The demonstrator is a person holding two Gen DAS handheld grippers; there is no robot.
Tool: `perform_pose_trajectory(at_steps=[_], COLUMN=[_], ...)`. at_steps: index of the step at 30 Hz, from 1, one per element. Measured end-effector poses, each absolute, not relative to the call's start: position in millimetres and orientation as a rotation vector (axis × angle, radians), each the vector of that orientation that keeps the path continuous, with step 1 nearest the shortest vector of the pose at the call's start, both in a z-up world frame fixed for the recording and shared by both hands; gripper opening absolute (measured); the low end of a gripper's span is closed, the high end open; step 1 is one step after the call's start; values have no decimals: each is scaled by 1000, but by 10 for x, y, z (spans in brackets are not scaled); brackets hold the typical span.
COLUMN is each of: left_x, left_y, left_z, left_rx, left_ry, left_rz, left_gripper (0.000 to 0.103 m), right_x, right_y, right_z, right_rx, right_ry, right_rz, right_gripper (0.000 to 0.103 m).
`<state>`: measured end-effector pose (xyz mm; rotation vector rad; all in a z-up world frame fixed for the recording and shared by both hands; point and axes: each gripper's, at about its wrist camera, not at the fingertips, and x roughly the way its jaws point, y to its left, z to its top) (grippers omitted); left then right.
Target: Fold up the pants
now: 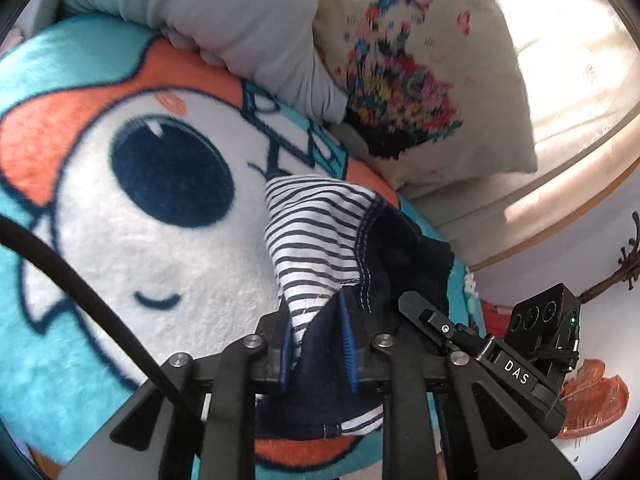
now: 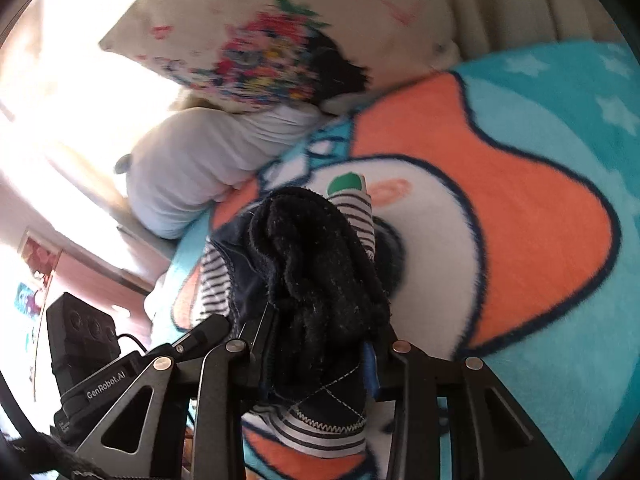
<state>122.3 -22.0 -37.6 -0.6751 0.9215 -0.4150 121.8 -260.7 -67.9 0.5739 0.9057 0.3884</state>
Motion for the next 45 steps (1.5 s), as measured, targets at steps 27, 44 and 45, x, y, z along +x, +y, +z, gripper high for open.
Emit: perform_pose_trajectory(at_steps=[27, 44, 45], left_x=[2067, 1594, 1599], left_y=[-36, -67, -70], left_z=[-570, -579, -631], left_rx=[-660, -573, -571], left_ry=[911, 934, 949], left_rz=[-279, -273, -260], left_gripper=[39, 53, 53], right_x=[2280, 1825, 1831], right_y=[-2297, -2280, -2268], right_z=[-992, -786, -830], right_rx=[608, 491, 480], right_ry=[945, 919, 930], right_rz=[438, 400, 385], right_gripper=[44, 42, 40])
